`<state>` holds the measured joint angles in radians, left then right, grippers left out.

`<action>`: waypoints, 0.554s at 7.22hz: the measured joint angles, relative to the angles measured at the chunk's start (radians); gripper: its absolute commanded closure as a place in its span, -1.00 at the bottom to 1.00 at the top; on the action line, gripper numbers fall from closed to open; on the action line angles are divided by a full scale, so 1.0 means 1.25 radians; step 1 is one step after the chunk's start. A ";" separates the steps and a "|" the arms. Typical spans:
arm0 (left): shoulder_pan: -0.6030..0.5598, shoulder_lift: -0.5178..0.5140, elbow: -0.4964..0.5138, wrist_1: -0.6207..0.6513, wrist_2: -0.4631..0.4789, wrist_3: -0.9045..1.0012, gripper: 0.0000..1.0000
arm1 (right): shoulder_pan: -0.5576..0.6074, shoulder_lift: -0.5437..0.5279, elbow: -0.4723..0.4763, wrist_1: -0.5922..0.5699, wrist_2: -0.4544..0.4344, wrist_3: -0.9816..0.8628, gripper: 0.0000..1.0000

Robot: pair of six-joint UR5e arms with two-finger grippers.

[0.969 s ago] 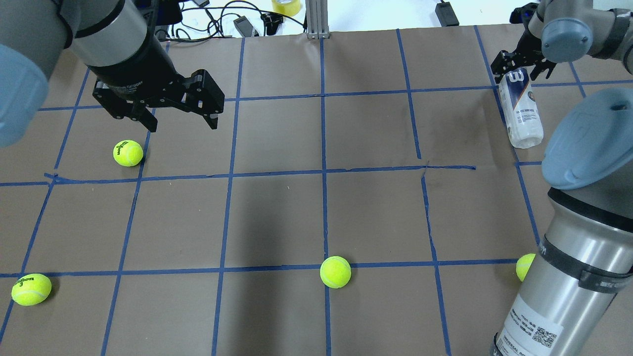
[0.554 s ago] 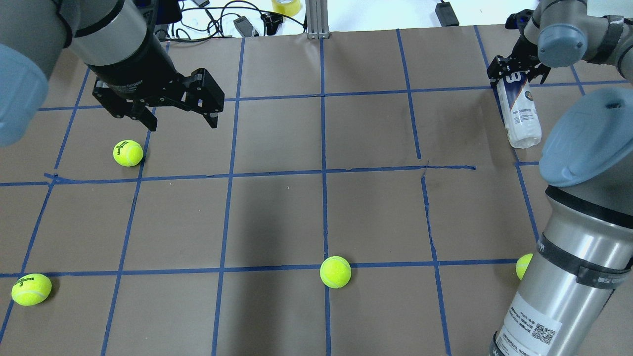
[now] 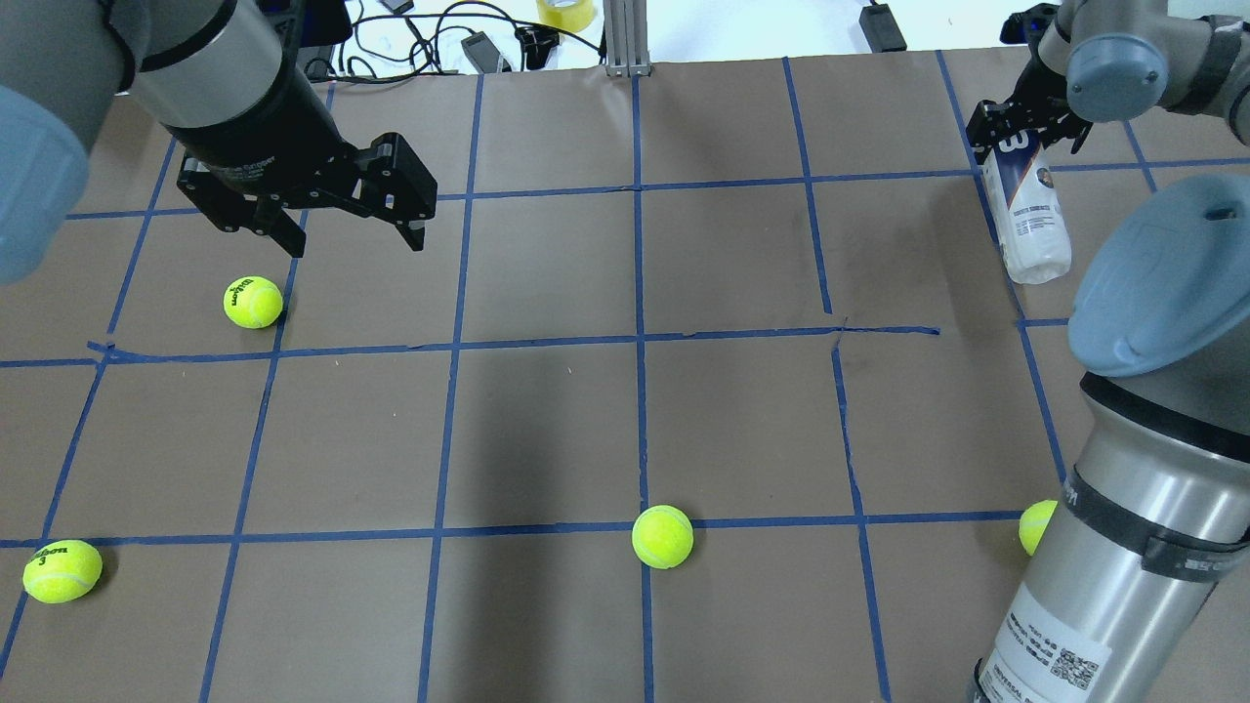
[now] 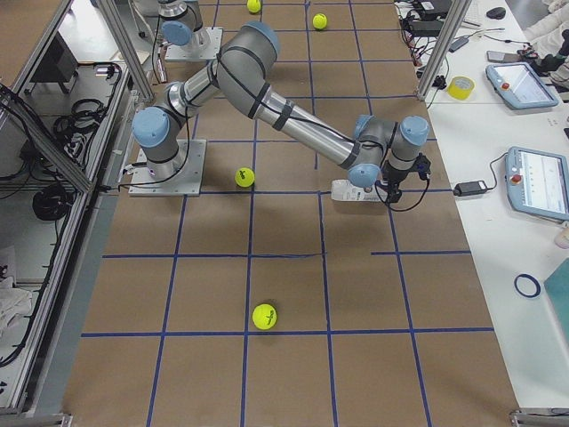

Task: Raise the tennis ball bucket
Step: 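Close the right gripper on the can's top and lift it, then carry the can with the right gripper toward the left gripper, tipping it sideways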

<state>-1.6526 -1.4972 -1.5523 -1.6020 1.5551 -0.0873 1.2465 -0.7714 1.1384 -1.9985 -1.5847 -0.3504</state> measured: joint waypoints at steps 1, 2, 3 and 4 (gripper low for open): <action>0.000 0.000 0.000 0.000 0.000 0.002 -1.00 | 0.008 -0.014 0.005 0.004 0.002 -0.017 0.56; 0.000 0.000 0.000 0.000 0.000 0.003 -1.00 | 0.019 -0.025 0.011 0.004 0.002 -0.041 0.66; 0.000 0.000 0.000 0.000 0.000 0.003 -1.00 | 0.037 -0.037 0.019 0.004 0.003 -0.065 0.71; 0.000 0.000 0.000 0.000 0.000 0.002 -1.00 | 0.067 -0.053 0.027 0.002 0.002 -0.100 0.74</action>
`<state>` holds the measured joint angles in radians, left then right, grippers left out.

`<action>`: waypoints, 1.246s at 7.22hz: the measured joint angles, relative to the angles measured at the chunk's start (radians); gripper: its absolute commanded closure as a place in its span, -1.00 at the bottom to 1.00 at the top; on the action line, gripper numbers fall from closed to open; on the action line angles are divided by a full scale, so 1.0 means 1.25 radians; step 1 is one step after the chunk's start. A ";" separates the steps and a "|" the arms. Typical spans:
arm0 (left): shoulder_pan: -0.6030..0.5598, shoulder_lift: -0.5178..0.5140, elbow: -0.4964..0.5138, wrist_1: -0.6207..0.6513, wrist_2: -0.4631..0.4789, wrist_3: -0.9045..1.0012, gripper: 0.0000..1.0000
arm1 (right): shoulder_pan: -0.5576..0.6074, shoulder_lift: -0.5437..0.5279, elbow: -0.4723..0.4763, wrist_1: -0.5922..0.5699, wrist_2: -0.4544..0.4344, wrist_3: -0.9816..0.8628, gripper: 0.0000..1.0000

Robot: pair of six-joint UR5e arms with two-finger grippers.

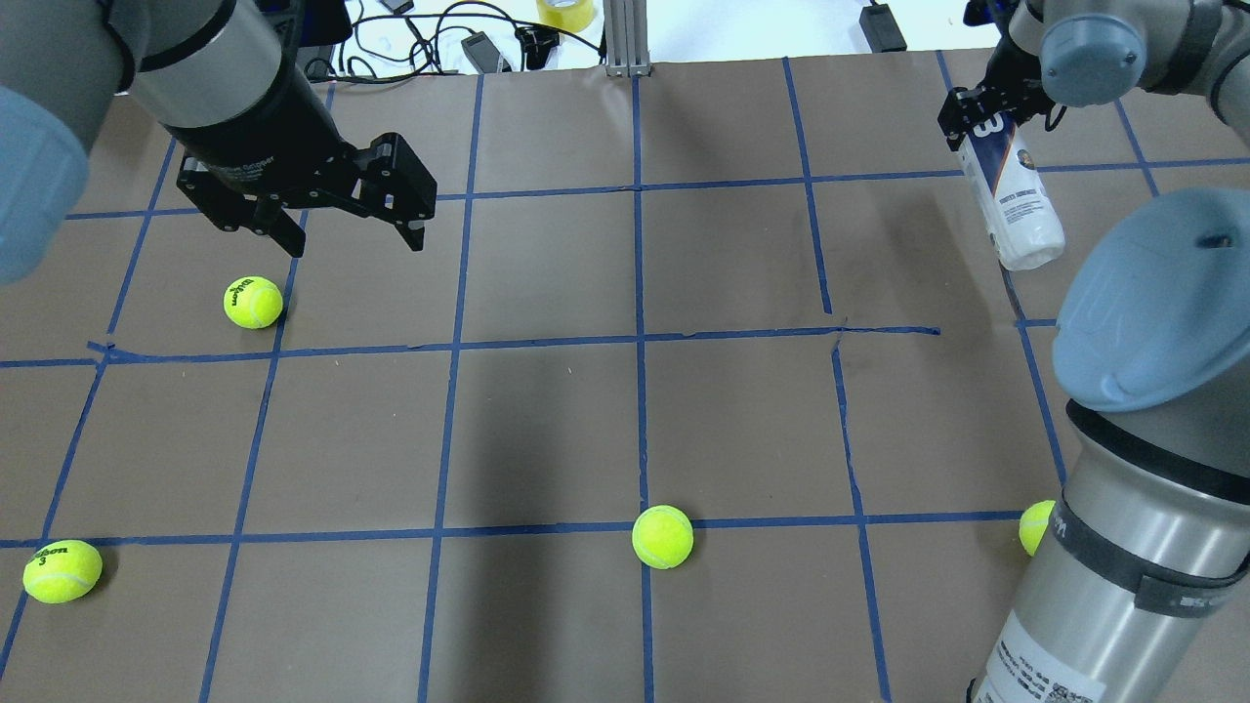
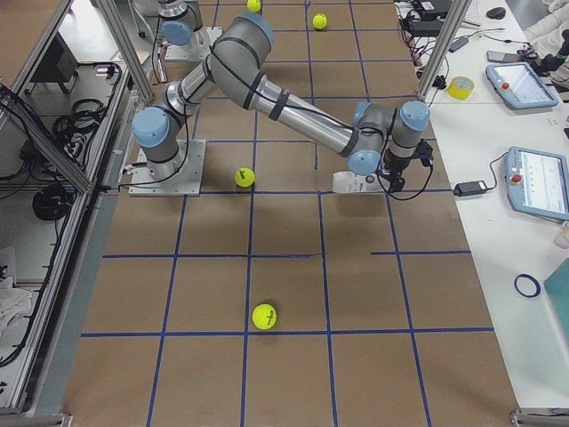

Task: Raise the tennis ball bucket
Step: 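Carry the can with the right gripper toward the left gripper, tipping it sideways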

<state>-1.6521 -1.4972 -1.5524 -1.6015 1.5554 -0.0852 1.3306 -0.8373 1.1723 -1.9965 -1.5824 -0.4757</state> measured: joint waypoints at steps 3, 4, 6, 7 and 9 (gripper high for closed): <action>0.000 0.000 0.000 0.000 0.000 -0.002 -1.00 | 0.152 -0.028 0.012 0.002 -0.008 -0.071 0.91; 0.000 0.000 0.000 0.000 0.000 -0.003 -1.00 | 0.207 -0.032 0.013 0.002 -0.009 -0.097 0.95; 0.001 0.000 0.000 0.000 0.000 -0.003 -1.00 | 0.287 -0.034 0.018 -0.002 -0.010 -0.198 1.00; 0.001 0.000 0.000 -0.001 0.001 -0.003 -1.00 | 0.325 -0.034 0.028 -0.014 -0.010 -0.262 1.00; 0.001 0.000 0.000 0.000 0.000 0.002 -1.00 | 0.402 -0.032 0.061 -0.086 -0.010 -0.428 1.00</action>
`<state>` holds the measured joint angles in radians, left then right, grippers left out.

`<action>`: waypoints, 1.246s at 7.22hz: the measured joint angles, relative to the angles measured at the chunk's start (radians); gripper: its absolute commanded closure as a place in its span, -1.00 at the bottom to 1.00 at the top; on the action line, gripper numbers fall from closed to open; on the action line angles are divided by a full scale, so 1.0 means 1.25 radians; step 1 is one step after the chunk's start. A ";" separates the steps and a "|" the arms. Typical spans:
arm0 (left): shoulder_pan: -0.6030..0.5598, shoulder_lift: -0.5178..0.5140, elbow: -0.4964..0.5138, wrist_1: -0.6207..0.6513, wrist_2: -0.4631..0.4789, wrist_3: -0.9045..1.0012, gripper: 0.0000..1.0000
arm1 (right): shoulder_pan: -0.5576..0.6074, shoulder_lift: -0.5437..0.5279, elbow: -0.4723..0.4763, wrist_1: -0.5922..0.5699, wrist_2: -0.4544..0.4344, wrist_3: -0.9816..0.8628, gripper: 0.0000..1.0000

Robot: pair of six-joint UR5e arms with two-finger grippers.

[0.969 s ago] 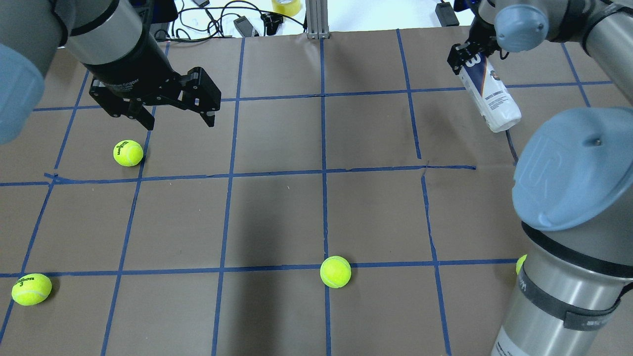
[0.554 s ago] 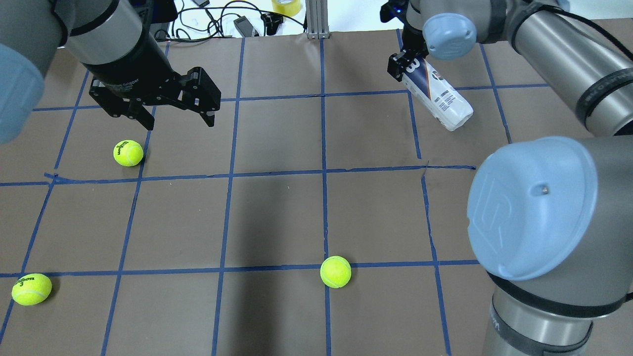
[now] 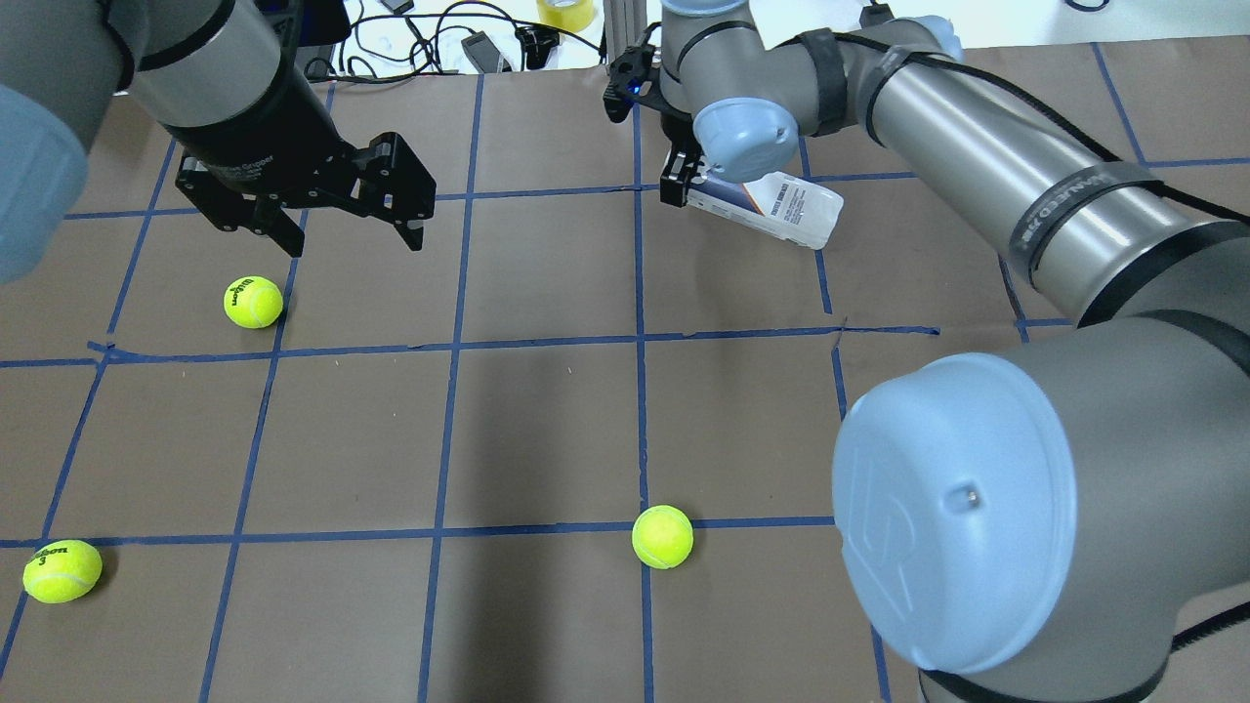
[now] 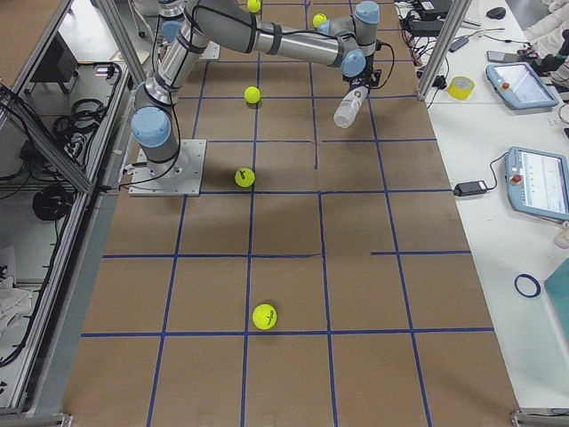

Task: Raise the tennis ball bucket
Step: 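Carry the can with the right gripper toward the left gripper, tipping it sideways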

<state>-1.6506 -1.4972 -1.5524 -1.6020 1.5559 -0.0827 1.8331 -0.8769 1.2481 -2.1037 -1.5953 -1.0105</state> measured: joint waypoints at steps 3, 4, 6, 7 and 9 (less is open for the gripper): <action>0.000 0.000 0.000 0.000 0.000 0.002 -1.00 | 0.079 -0.002 0.061 -0.057 -0.019 -0.147 1.00; 0.000 0.000 0.000 0.000 0.000 0.002 -1.00 | 0.100 -0.003 0.073 -0.069 -0.034 -0.182 1.00; 0.000 0.000 0.000 0.000 0.000 0.003 -1.00 | 0.150 -0.006 0.083 -0.072 -0.068 -0.206 1.00; 0.000 0.000 0.000 0.000 0.000 0.003 -1.00 | 0.169 -0.006 0.089 -0.078 -0.076 -0.205 1.00; 0.001 -0.001 -0.001 0.000 -0.001 0.002 -1.00 | 0.190 -0.008 0.109 -0.084 -0.074 -0.189 1.00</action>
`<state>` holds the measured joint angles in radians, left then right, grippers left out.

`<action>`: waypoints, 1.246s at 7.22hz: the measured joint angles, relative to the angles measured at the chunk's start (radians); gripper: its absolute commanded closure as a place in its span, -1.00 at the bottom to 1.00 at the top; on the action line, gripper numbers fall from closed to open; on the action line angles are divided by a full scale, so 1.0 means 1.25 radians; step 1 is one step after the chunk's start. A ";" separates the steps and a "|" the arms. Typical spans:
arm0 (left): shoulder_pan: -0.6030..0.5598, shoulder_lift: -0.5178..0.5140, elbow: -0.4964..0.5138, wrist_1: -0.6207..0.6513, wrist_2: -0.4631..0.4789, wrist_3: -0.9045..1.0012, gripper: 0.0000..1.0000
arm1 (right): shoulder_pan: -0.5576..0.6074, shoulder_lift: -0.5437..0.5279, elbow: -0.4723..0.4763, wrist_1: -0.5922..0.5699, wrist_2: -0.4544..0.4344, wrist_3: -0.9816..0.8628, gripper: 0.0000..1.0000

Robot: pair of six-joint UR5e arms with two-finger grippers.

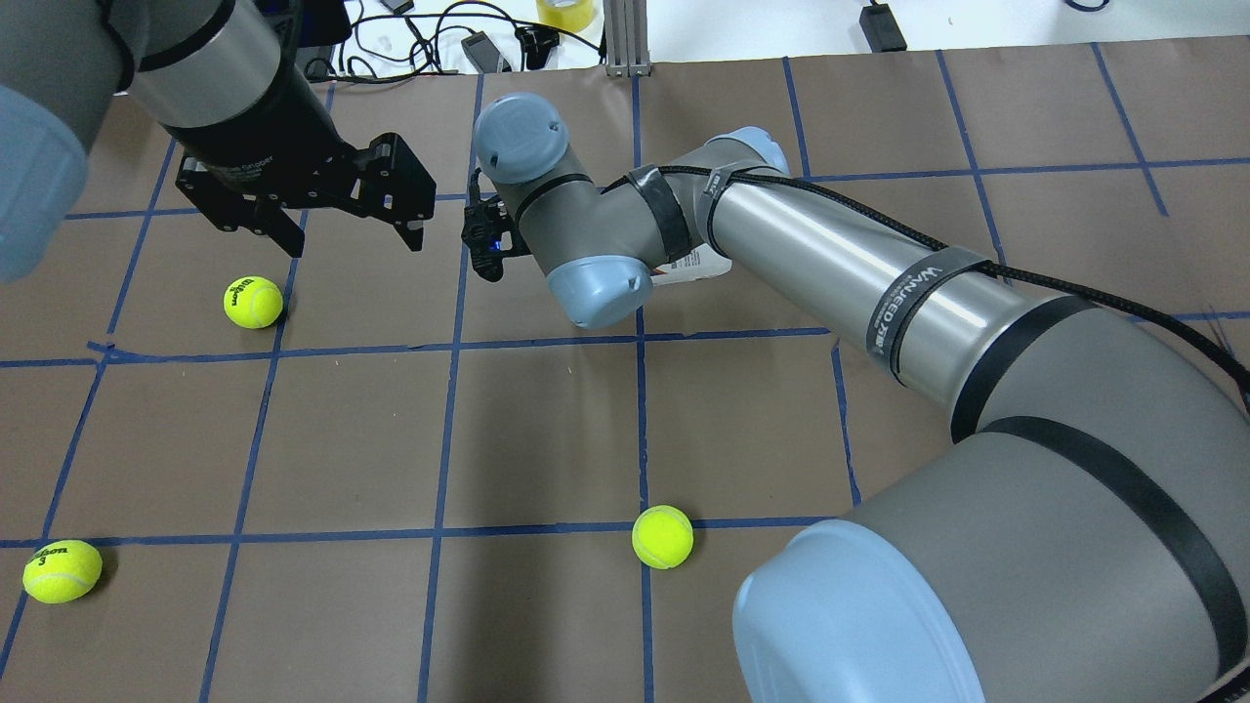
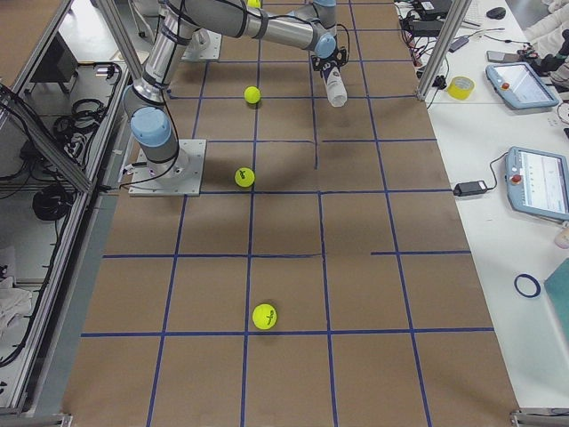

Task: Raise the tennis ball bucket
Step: 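Carry the can with the right gripper toward the left gripper, tipping it sideways, then lower the can with the right gripper and lay it on its side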

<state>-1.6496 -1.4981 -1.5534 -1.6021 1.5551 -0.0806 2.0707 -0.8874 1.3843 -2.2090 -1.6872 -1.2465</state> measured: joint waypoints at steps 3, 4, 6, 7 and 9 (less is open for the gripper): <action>0.000 0.000 0.000 0.000 0.002 0.000 -1.00 | 0.007 -0.001 0.023 -0.014 0.042 0.036 1.00; 0.000 0.000 0.000 -0.001 0.003 -0.001 -1.00 | 0.007 -0.002 0.028 -0.016 0.060 0.045 1.00; 0.000 0.001 0.000 -0.004 0.004 -0.003 -1.00 | 0.012 -0.005 0.038 -0.017 0.070 0.062 1.00; 0.000 0.001 0.000 -0.004 0.004 -0.004 -1.00 | 0.013 -0.012 0.039 -0.015 0.070 0.069 1.00; 0.001 0.001 0.001 -0.004 0.004 -0.004 -1.00 | 0.015 -0.025 0.041 -0.006 0.070 0.082 0.78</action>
<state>-1.6479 -1.4972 -1.5526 -1.6069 1.5601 -0.0859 2.0894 -0.9186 1.4350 -2.2159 -1.5995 -1.1445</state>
